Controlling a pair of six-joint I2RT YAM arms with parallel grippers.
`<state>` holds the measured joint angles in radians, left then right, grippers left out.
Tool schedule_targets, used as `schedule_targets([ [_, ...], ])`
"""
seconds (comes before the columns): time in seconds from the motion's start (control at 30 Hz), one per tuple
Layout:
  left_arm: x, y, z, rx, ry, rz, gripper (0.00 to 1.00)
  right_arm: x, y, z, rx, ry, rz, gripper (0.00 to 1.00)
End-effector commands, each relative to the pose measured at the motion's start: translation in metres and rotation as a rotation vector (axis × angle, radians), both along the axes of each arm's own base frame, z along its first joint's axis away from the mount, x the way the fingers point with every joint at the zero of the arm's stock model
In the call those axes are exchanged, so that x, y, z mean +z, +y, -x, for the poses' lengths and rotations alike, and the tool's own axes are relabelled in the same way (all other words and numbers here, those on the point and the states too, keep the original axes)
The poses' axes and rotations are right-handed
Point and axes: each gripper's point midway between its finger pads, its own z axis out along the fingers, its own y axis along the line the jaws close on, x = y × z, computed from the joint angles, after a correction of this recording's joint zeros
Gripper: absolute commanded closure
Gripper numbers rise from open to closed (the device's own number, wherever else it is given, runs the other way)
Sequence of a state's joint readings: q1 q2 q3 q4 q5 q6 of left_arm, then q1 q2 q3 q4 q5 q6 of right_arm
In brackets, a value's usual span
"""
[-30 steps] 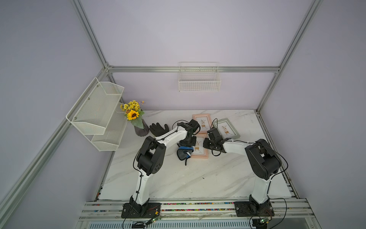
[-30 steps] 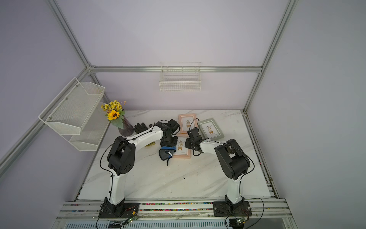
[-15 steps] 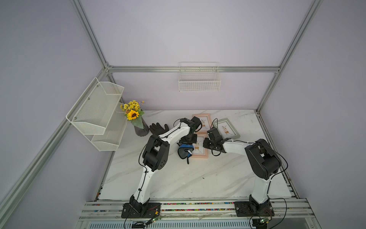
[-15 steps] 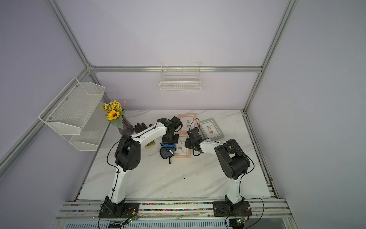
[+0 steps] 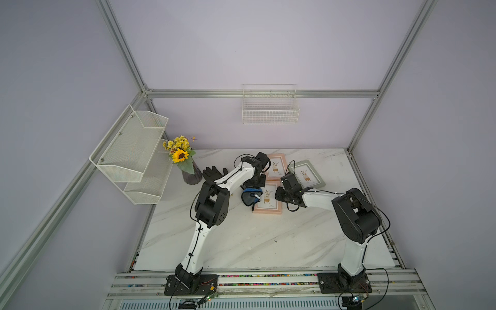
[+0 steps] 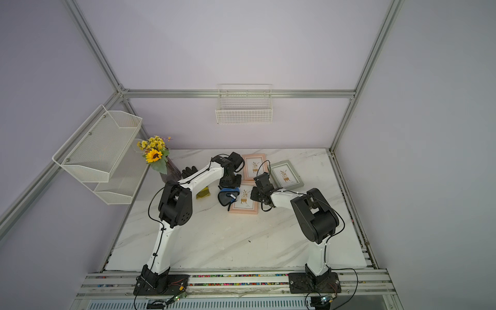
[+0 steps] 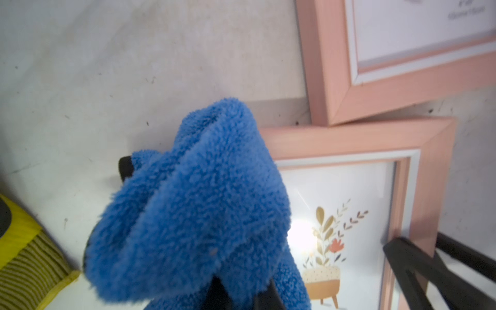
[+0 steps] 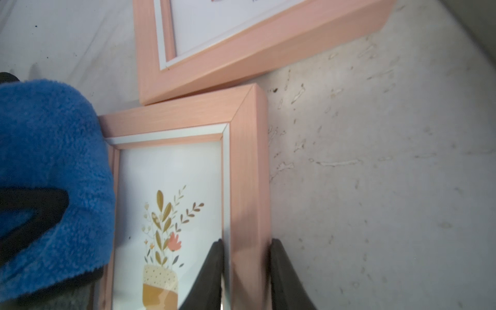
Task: Wipe the picture frame with a cloth
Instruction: Wipe the dirt from the picture frame.
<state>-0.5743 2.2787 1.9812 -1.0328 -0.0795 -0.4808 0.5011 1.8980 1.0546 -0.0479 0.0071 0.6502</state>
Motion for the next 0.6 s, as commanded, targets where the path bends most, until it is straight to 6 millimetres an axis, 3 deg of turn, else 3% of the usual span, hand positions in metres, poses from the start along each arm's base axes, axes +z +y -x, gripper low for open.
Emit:
schedule_targets([
  [0.0, -0.005, -0.001, 0.060, -0.078, 0.094, -0.085, 0.99, -0.043, -0.012, 0.035, 0.011, 0.161, 0.070, 0.79],
  [0.13, -0.003, 0.022, 0.092, -0.043, 0.118, -0.172, 0.99, -0.043, -0.011, 0.035, 0.009, 0.165, 0.069, 0.79],
  [0.2, -0.001, 0.020, 0.102, -0.067, 0.107, -0.150, 0.99, -0.043, -0.011, 0.034, 0.009, 0.163, 0.067, 0.80],
  [0.37, 0.012, -0.030, 0.123, -0.211, 0.052, 0.068, 1.00, -0.044, -0.008, 0.034, 0.013, 0.168, 0.052, 0.79],
  [0.57, 0.025, -0.070, 0.110, -0.208, -0.003, 0.262, 1.00, -0.044, -0.005, 0.037, 0.013, 0.171, 0.031, 0.79],
])
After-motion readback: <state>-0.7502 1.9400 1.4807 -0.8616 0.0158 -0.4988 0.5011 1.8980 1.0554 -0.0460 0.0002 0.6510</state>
